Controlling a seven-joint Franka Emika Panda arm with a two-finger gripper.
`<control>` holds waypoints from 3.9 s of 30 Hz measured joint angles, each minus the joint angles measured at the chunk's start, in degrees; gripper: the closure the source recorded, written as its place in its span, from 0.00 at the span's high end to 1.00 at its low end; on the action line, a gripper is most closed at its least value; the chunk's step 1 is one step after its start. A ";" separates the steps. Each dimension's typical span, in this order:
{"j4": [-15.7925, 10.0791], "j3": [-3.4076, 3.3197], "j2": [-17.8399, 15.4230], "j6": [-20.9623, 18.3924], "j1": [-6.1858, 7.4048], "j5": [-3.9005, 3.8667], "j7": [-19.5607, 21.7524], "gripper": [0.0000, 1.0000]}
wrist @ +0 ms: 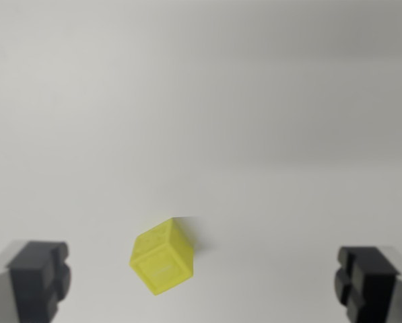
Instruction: Pick yellow cube
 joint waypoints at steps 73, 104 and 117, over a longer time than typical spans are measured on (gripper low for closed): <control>-26.85 0.01 -5.72 23.49 1.90 0.22 -12.85 1.00; -36.55 0.01 -4.71 35.25 3.04 0.67 -18.90 1.00; -40.08 0.02 -3.35 40.57 3.62 0.98 -21.51 1.00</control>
